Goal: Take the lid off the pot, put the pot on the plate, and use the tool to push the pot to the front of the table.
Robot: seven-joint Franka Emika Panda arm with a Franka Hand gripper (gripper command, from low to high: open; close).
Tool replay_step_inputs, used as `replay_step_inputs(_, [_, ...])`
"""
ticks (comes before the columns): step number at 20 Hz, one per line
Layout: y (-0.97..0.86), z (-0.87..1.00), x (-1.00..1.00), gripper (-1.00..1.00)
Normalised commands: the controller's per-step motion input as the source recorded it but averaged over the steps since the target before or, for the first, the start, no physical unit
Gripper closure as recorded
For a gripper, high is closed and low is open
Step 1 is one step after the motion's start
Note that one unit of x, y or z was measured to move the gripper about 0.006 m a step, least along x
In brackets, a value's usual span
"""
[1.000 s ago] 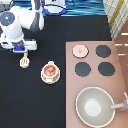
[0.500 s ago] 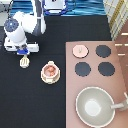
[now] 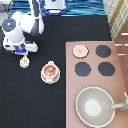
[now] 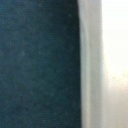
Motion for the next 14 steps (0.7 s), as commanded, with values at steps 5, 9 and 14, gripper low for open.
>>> replay_step_inputs(5, [-0.16,0.14,0.07,1.00])
replay_step_inputs(9, [0.12,0.93,0.01,1.00])
replay_step_inputs(14, [0.48,1.00,-0.29,1.00])
